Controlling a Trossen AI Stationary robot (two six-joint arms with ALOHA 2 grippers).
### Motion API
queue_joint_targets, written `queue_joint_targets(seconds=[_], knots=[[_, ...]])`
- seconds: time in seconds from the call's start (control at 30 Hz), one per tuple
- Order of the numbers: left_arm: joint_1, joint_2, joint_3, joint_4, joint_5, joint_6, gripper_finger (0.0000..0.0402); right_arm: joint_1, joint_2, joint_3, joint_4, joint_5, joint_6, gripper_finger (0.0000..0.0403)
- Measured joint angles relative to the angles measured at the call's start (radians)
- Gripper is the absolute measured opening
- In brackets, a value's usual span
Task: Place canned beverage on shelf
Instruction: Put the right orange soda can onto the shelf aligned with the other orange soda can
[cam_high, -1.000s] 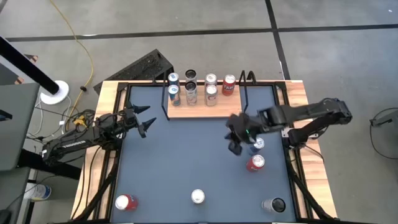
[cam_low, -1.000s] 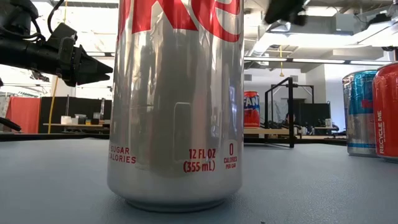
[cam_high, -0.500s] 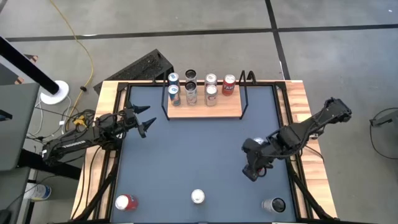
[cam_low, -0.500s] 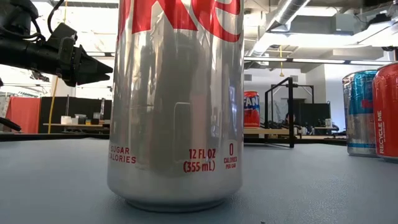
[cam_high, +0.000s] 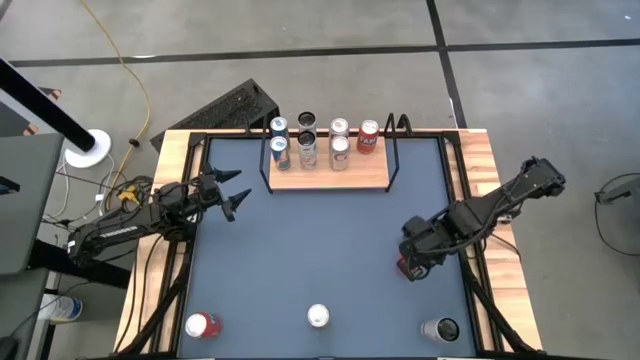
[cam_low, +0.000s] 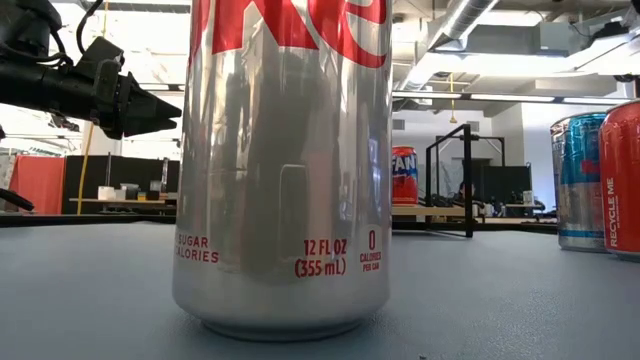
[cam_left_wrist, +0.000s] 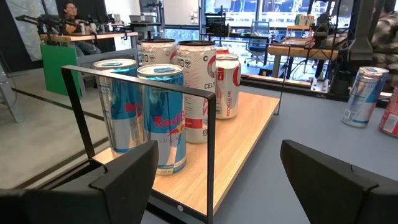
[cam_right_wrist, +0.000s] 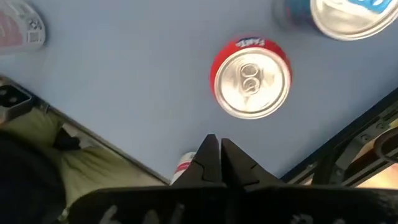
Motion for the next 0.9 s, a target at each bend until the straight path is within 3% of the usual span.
queue_joint_targets(seconds=[0.27,0.63,0.9], knots=[[0.0,0.0,0.0,0.0,0.0,0.0,0.0327,-0.012,0.006,0.0,-0.007,0.042,0.004,0.0084],[0.0,0.0,0.0,0.0,0.0,0.0,0.0327,-0.011,0.058,-0.034,-0.043,0.044,-0.004,0.0229],[0.0,0.0,0.0,0.0,0.0,0.0,0.0327,-0.033,0.123,-0.042,-0.059,-0.005,-0.093,0.0316]])
